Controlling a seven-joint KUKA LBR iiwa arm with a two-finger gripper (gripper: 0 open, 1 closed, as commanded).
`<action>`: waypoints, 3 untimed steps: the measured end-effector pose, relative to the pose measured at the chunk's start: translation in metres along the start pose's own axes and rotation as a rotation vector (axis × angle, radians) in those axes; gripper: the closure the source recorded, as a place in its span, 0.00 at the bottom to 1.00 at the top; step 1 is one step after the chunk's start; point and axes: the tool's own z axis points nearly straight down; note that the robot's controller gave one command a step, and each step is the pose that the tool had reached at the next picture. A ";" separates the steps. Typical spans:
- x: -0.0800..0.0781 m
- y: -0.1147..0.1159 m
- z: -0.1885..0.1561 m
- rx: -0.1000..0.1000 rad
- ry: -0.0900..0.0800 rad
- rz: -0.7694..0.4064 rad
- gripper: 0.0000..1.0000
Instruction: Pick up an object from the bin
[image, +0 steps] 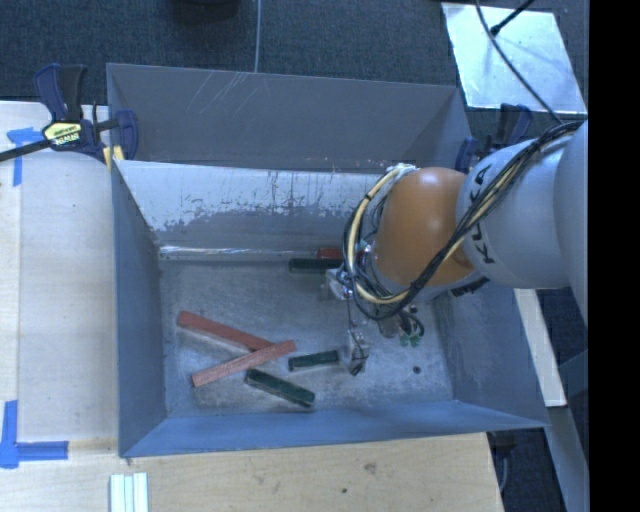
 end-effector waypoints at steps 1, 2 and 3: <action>0.037 0.069 -0.006 -0.005 0.003 0.005 0.00; 0.036 0.064 -0.007 -0.002 0.001 0.010 1.00; 0.043 0.070 -0.009 -0.001 -0.005 -0.730 1.00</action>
Offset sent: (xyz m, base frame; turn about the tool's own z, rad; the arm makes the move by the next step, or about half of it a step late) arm -0.0417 0.0606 0.0055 0.0112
